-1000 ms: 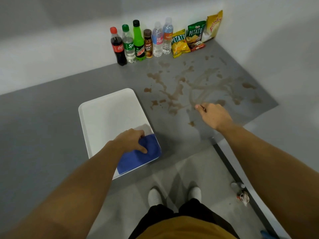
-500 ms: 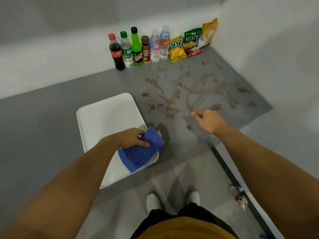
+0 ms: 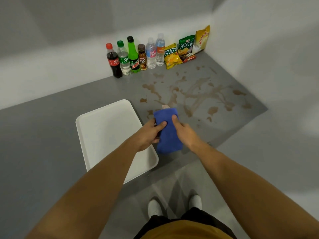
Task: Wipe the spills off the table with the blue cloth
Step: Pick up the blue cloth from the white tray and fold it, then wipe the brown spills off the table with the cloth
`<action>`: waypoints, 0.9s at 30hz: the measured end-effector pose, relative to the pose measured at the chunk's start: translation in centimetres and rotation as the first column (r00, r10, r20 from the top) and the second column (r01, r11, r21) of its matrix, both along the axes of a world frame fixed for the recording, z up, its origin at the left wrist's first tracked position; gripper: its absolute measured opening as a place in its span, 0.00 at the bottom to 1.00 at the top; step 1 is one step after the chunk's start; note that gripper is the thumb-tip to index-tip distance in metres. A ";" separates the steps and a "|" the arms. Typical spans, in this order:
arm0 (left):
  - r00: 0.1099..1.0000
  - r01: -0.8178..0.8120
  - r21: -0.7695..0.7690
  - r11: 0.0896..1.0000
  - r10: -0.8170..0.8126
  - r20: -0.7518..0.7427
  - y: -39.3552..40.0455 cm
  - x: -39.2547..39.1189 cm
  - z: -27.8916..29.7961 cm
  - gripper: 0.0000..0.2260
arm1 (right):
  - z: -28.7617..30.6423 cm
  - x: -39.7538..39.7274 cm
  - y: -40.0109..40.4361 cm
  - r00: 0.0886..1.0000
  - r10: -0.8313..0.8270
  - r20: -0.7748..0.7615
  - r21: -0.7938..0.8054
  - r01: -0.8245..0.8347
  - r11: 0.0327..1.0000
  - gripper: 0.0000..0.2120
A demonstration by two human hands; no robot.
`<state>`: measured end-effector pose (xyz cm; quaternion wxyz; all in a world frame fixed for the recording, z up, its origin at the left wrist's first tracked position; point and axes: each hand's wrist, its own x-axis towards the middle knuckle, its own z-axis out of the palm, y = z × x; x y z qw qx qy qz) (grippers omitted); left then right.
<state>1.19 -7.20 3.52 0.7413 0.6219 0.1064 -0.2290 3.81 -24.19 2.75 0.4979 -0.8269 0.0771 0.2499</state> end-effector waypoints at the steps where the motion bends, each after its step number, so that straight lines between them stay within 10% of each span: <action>1: 1.000 -0.018 -0.022 1.000 0.018 -0.010 -0.4 -0.2 0.0 0.15 | -0.4 -0.1 0.1 0.998 -0.021 0.059 -0.019 0.022 1.000 0.30; 17: 0.999 -0.009 0.577 0.816 -0.016 0.037 -3.7 2.6 -4.3 0.11 | -5.6 2.0 -3.6 0.982 -0.016 0.189 -0.212 0.057 0.976 0.16; 27: 0.982 -0.169 0.787 0.594 0.168 0.085 -5.0 5.2 -5.4 0.11 | -7.2 5.6 -5.4 0.930 0.293 0.220 -0.493 -0.154 0.856 0.18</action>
